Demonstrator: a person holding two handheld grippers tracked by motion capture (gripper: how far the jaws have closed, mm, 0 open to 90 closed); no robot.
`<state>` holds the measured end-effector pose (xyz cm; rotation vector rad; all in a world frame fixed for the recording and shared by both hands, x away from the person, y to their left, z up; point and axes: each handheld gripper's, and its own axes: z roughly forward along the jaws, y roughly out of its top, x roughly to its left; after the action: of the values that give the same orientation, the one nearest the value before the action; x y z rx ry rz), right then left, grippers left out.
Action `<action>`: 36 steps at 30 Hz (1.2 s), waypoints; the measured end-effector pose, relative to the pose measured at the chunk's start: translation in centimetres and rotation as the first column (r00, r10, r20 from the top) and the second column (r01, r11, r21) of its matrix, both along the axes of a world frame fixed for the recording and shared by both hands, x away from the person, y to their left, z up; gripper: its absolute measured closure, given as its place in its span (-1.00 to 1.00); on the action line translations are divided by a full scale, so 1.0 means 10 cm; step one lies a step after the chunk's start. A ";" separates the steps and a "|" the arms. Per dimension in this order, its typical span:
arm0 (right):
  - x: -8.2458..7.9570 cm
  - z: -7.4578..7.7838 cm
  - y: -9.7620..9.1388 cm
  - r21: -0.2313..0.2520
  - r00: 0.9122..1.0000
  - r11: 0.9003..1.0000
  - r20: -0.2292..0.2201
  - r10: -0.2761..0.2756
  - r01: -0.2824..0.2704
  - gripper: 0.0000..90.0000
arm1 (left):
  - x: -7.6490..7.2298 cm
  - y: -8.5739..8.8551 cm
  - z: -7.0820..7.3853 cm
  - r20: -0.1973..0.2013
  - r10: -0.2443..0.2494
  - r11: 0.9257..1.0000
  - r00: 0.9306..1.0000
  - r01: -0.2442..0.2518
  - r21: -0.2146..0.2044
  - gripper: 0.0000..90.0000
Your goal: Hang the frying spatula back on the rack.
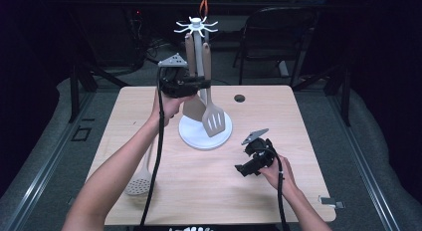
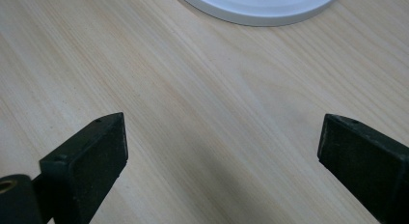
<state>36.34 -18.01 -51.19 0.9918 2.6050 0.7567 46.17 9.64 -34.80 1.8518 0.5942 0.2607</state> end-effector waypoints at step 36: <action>0.00 -0.04 0.03 -0.003 1.000 1.000 -0.015 0.015 -0.015 -0.93 | 0.13 0.00 0.14 0.010 0.125 0.992 0.992 -0.126 0.032 0.71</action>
<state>36.30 -17.67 -51.59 0.9817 2.6285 0.7520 47.51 9.67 -33.43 1.8461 0.7061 0.3626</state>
